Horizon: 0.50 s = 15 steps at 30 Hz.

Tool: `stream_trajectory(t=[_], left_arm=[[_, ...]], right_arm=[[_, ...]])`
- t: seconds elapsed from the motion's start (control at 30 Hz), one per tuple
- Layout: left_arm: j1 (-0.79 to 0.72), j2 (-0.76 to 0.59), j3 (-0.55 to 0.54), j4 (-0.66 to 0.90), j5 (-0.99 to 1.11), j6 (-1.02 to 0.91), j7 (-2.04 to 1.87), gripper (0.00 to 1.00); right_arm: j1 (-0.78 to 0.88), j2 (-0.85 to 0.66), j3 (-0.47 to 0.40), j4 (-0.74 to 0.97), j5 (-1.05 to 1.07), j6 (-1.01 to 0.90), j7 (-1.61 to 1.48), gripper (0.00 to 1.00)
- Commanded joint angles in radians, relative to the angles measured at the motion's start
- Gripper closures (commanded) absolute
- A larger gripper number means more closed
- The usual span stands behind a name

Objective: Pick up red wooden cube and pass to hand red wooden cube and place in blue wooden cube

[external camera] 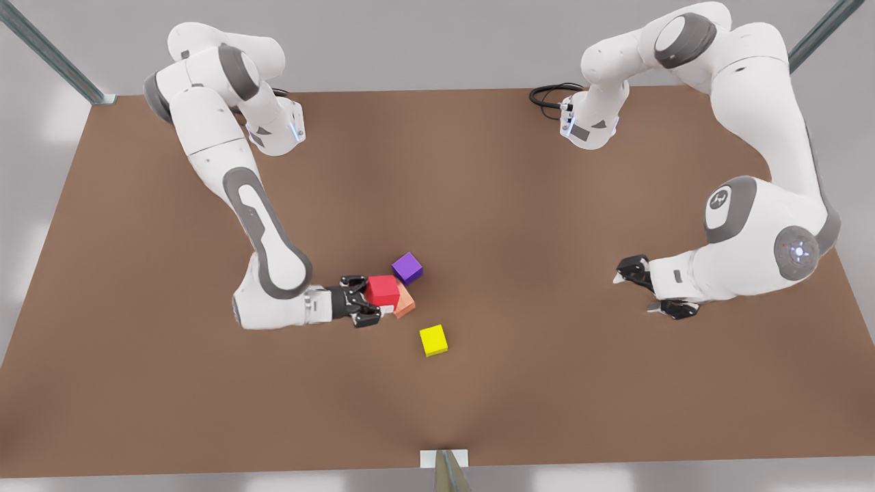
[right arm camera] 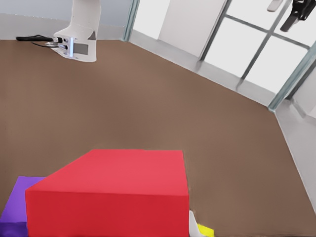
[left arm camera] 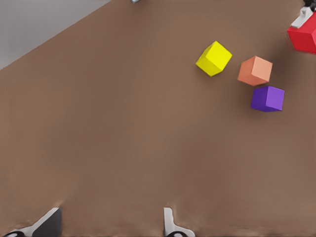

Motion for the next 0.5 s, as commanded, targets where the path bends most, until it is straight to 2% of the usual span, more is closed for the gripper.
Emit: stream_trajectory(t=[0.0,0.03,0.07,0.23,0.33,0.4,0.47], left_arm=[[-0.250,-0.307,0.415,-0.365,-0.063,0.220,-0.261,0.00],[-0.263,-0.325,0.437,-0.344,-0.072,0.157,-0.255,0.00],[-0.265,-0.305,0.437,-0.256,-0.078,0.003,-0.261,0.00],[-0.271,-0.283,0.404,-0.256,-0.077,-0.036,-0.266,0.00],[-0.266,-0.282,0.402,-0.256,-0.078,-0.035,-0.264,0.00],[-0.265,-0.280,0.402,-0.256,-0.074,-0.029,-0.266,0.00],[-0.265,-0.285,0.402,-0.247,-0.070,-0.027,-0.264,0.00]], right_arm=[[0.008,-0.030,0.003,0.022,-0.411,0.000,0.554,0.38],[0.008,-0.038,0.005,0.029,-0.515,-0.003,0.600,0.38],[0.006,-0.067,0.000,0.019,-0.631,-0.021,0.628,0.38],[-0.017,-0.104,-0.035,0.027,-1.077,-0.020,0.637,0.38],[-0.033,-0.125,-0.061,-0.008,-1.151,0.014,0.574,0.38],[-0.047,-0.200,-0.063,-0.154,-1.206,0.160,0.562,0.38],[-0.061,-0.231,-0.061,-0.209,-1.249,0.198,0.524,0.38]])
